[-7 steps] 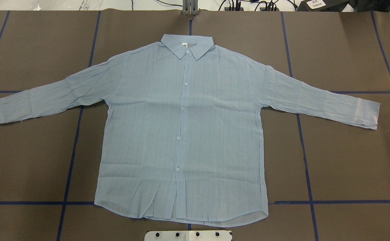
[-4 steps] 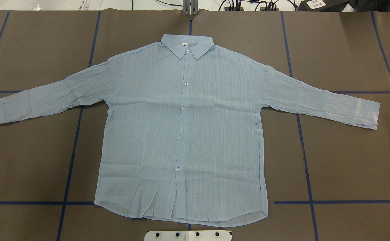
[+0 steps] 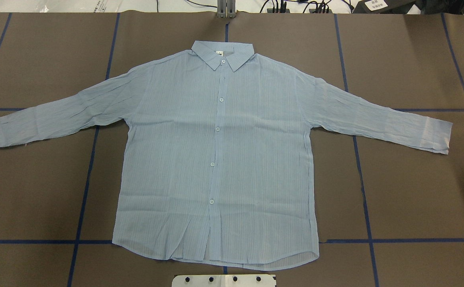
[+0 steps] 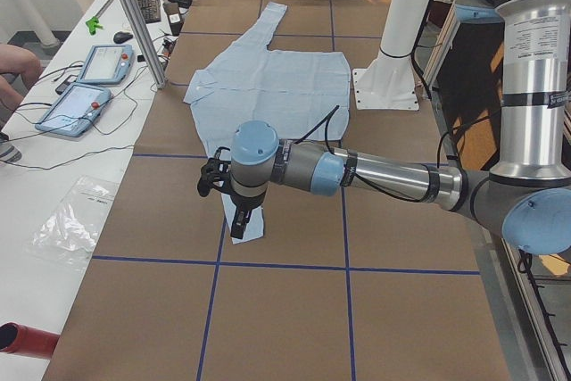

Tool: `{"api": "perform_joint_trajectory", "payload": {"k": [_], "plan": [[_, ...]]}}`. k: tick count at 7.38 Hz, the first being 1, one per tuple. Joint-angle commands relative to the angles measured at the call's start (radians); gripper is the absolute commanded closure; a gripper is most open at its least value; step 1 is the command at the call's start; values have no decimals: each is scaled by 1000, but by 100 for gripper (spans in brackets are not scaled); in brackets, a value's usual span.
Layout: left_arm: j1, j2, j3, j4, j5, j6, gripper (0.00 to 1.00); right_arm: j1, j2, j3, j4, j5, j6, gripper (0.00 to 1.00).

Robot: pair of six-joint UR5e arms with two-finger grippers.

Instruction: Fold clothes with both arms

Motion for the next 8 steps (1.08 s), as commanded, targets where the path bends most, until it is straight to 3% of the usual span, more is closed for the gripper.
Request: {"api": "perform_joint_trajectory", "payload": {"k": [1,4,8], "plan": [[0,0,3,-1,-2,2,0,-95,33,-56,92,-18,138,0],[0,0,2,-6,-3,2,0,-207,79,-75,99,-74,218,2],[0,-1,2,-6,-3,2,0,-240,85,-113,99,-81,219,15]]}}
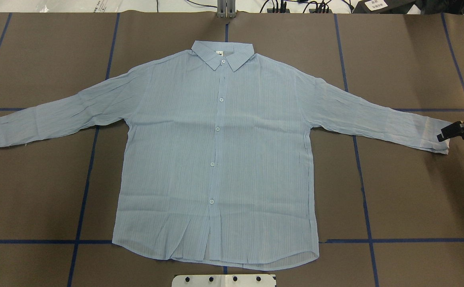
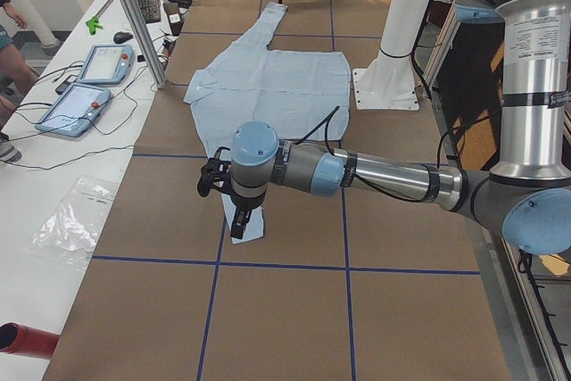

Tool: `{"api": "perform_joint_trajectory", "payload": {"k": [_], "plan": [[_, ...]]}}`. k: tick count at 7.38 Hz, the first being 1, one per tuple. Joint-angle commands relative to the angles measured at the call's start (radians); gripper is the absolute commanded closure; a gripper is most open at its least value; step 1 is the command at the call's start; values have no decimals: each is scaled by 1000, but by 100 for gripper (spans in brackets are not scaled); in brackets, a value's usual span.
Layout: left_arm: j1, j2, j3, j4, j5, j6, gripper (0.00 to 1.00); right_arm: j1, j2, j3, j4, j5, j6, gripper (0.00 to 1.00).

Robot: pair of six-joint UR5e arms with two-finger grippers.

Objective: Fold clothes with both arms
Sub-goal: 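Lower the right gripper and grasp the cuff of the nearest sleeve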

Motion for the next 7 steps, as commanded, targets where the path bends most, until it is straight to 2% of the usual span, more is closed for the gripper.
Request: {"api": "perform_joint_trajectory", "payload": {"k": [1,3,6,7], "plan": [[1,-3,1,0,0,0,0,-11,1,-12,0,-1,0,17],[1,-4,1,0,0,0,0,-21,2,-12,-1,-4,0,25],[1,-6,1,-3,2,0,0,-40,2,-13,-1,-10,0,28],[1,-6,1,-3,2,-1,0,-40,2,-13,-4,-10,0,35]]}}
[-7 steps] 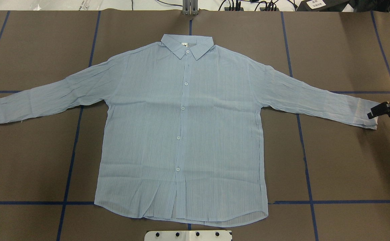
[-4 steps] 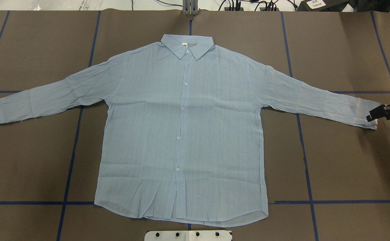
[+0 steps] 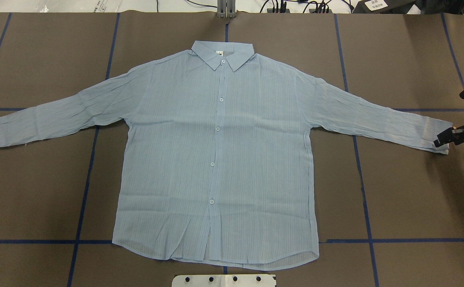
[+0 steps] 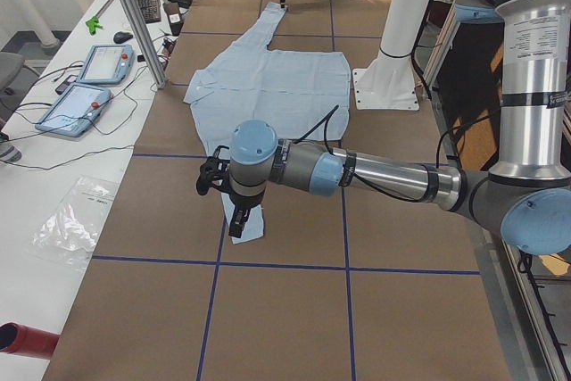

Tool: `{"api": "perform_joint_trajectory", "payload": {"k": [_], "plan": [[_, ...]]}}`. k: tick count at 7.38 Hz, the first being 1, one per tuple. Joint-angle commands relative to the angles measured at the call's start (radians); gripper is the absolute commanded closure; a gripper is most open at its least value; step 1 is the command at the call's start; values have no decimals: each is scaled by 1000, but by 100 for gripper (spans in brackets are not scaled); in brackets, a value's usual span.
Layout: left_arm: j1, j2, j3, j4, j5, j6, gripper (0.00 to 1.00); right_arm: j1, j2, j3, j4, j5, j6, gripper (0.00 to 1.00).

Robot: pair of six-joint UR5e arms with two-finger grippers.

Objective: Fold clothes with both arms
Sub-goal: 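Lower the right gripper and grasp the cuff of the nearest sleeve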

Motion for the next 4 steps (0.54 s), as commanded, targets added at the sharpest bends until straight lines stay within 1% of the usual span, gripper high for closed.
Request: {"api": "perform_joint_trajectory", "payload": {"k": [1,2,4], "plan": [[0,0,0,0,1,1,0,-2,2,-1,-4,-1,-2,47],[0,0,0,0,1,1,0,-2,0,-1,-5,-1,-2,51],[0,0,0,0,-1,-1,0,-2,0,-1,-9,-1,-2,53]]}}
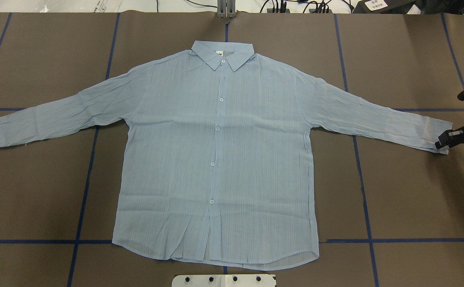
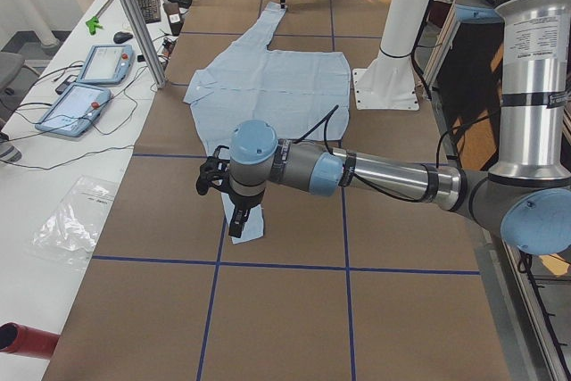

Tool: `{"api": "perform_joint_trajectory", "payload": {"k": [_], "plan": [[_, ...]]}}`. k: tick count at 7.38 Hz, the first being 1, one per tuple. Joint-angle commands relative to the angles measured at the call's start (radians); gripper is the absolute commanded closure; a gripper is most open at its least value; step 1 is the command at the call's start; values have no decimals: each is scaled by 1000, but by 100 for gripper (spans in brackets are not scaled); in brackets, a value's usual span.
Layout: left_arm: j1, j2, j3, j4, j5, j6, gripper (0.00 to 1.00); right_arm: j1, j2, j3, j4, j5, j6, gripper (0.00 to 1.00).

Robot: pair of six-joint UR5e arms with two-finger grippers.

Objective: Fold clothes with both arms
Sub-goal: 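Lower the right gripper and grasp the cuff of the nearest sleeve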

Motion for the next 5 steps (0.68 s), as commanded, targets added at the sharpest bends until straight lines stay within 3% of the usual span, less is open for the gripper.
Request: {"api": "perform_joint_trajectory", "payload": {"k": [1,5], "plan": [[0,0,0,0,1,-1,0,0,1,0,-2,2,0,58],[0,-2,0,0,-1,-1,0,-3,1,-5,-7,2,1,82]]}}
